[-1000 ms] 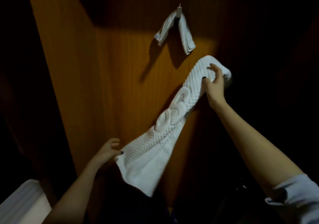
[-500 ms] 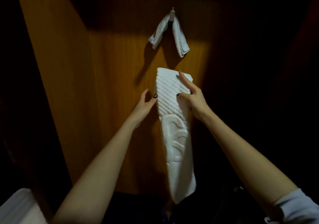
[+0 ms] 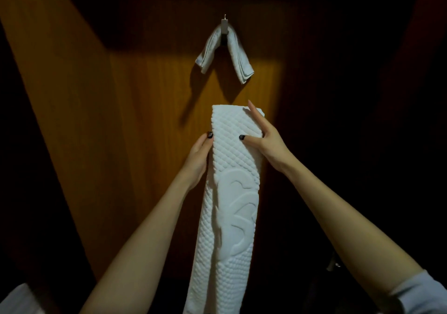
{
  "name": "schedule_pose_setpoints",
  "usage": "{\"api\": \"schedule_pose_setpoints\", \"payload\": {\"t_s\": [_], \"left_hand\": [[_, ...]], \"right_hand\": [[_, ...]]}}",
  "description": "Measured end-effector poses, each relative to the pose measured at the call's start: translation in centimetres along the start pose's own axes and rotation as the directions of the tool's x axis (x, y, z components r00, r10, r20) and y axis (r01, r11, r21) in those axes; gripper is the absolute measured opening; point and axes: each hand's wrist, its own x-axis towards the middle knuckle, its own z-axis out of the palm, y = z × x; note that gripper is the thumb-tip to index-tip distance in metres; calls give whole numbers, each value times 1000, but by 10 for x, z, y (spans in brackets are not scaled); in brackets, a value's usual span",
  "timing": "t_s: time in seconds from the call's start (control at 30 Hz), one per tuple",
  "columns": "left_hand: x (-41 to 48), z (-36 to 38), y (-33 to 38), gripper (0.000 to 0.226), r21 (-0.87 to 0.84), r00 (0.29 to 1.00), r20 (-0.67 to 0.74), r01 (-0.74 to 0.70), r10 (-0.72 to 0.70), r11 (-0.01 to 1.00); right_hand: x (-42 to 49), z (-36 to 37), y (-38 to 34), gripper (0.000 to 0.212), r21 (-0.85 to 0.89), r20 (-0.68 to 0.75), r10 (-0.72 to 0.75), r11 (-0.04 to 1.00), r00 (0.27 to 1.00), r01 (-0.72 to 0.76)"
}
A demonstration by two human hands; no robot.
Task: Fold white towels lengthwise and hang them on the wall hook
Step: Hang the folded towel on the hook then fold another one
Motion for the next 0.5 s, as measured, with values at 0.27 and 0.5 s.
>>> {"api": "schedule_pose_setpoints", "payload": {"t_s": [0.27,0.5], "left_hand": [[-11,19,3,38,125,982,-23,-183,187,975],[4,44,-2,31,197,962,-76,-242,261,950]], "right_hand": [[1,-6,1,75,-139,-53,-91,987,994,82],[6,-18,-6,75,-89,-128,-119,990,985,108]]}}
